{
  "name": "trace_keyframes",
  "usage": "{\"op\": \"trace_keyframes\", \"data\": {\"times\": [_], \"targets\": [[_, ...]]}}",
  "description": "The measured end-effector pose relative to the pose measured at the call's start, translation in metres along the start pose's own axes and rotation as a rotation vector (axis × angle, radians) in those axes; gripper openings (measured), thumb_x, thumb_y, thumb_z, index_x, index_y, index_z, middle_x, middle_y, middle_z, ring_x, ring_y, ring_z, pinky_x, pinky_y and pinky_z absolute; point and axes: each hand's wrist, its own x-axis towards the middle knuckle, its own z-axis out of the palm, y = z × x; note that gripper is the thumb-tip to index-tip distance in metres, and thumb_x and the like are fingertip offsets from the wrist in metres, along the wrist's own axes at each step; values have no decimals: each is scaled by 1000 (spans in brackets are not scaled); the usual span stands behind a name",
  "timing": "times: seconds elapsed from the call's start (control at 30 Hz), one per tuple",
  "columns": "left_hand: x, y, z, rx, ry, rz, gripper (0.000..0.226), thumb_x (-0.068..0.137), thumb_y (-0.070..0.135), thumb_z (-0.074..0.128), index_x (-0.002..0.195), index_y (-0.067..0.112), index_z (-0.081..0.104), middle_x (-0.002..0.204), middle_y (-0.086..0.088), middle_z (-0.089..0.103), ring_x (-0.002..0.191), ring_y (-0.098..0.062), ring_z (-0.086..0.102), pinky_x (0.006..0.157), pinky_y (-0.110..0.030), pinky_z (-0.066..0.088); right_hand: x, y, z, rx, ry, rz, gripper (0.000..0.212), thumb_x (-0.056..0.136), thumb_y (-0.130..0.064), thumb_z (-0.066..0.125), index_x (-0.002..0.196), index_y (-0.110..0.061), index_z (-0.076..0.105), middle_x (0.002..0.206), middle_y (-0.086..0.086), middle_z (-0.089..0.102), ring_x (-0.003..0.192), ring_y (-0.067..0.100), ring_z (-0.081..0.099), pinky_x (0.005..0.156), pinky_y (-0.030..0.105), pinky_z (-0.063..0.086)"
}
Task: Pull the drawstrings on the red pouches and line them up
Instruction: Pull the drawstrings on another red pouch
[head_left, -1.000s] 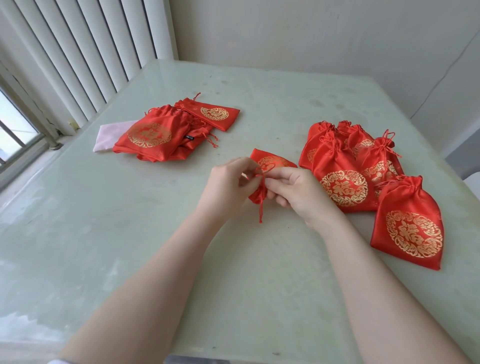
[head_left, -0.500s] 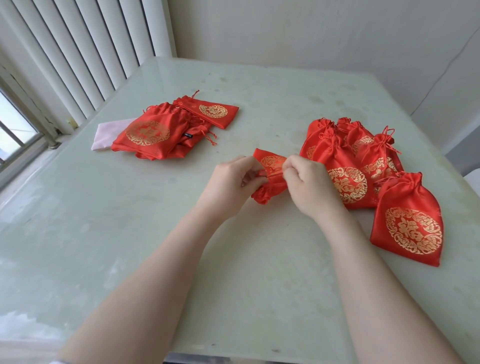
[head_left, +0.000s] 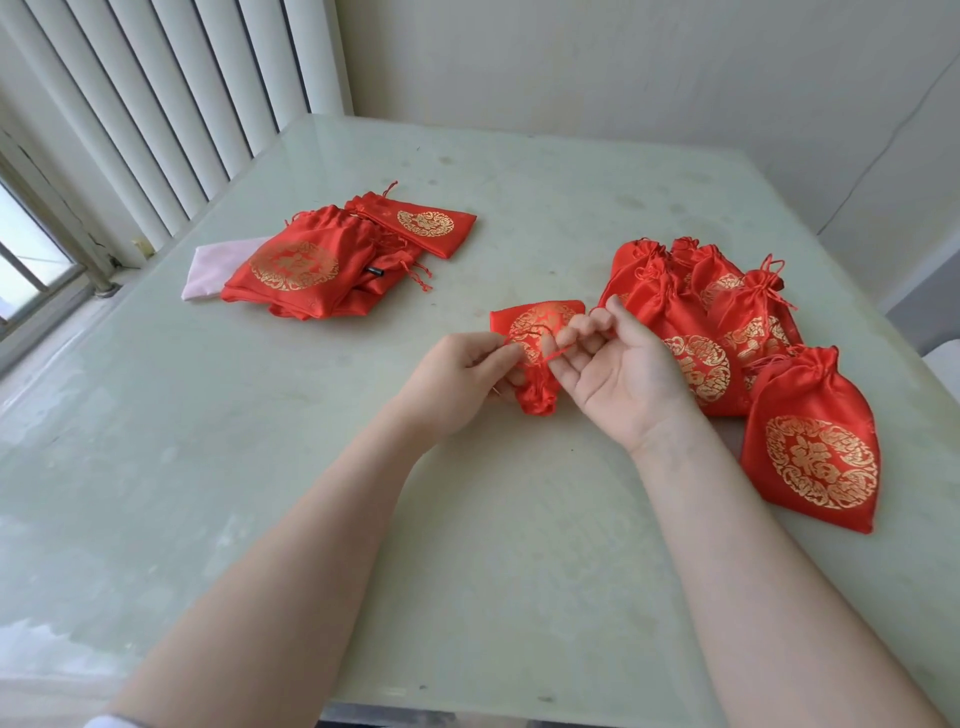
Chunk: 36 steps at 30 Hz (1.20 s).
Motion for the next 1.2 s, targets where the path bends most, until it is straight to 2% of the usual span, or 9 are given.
{"op": "trace_keyframes", "data": {"times": [0.1,0.23,0.37,0.5,0.57,0.7,0.9,1.07,1.2], "targets": [[2,-1,-2,-31,111,-75,32,96,15,45,66,15,57,61,2,56,48,-2,51,54,-16,41,4,-1,-2,-69,111,27,39,100,-30,34,63,-18,37,45,-6,36,35,6,30,42,15,37],[3,2,1,-55,206,-132,35,95,20,47,62,18,57,55,5,50,46,-4,46,51,-20,35,7,6,0,-399,259,-59,38,100,-24,37,63,-14,38,49,-3,30,31,4,22,36,16,19],[0,4,-3,-132,240,-105,26,91,26,56,68,21,68,58,-2,42,55,-16,35,53,-27,27,2,20,4,-791,135,-138,33,98,-20,42,68,-12,52,57,-2,38,36,1,30,40,16,24],[-1,5,-2,-147,257,-37,32,89,25,59,84,-6,64,51,3,31,50,-11,24,50,-28,21,-6,24,8,-1101,-52,-207,11,90,-11,58,91,-11,69,61,-16,58,53,-9,51,53,4,36],[-1,8,1,-167,256,4,28,89,20,59,85,-6,65,43,12,34,46,-6,28,48,-20,25,-9,25,11,-1093,-89,-239,9,86,-8,63,89,-12,70,57,-16,59,52,-10,51,51,3,35],[-4,10,5,-287,194,27,3,91,18,58,89,18,61,53,12,44,46,-5,34,47,-16,30,-13,21,16,-1006,-33,-262,19,89,-10,59,72,-18,62,47,-13,52,40,-3,42,41,7,29],[-10,12,11,-198,0,67,11,87,7,60,78,12,61,55,13,56,42,3,43,47,-8,32,-13,15,17,-637,17,-243,22,94,-10,48,76,-13,61,61,1,38,50,6,31,36,9,28],[-9,11,9,-181,57,67,15,91,6,56,77,7,61,46,14,52,41,2,41,46,-7,31,-9,17,14,-598,-21,-204,28,93,-6,47,70,-11,62,67,-4,59,48,5,36,40,13,21],[-8,10,9,-287,25,-50,27,92,3,48,67,14,52,48,13,50,45,-2,42,50,-15,30,-5,17,14,-651,84,-178,30,89,5,39,75,-8,63,63,3,53,51,9,41,40,14,26]]}}
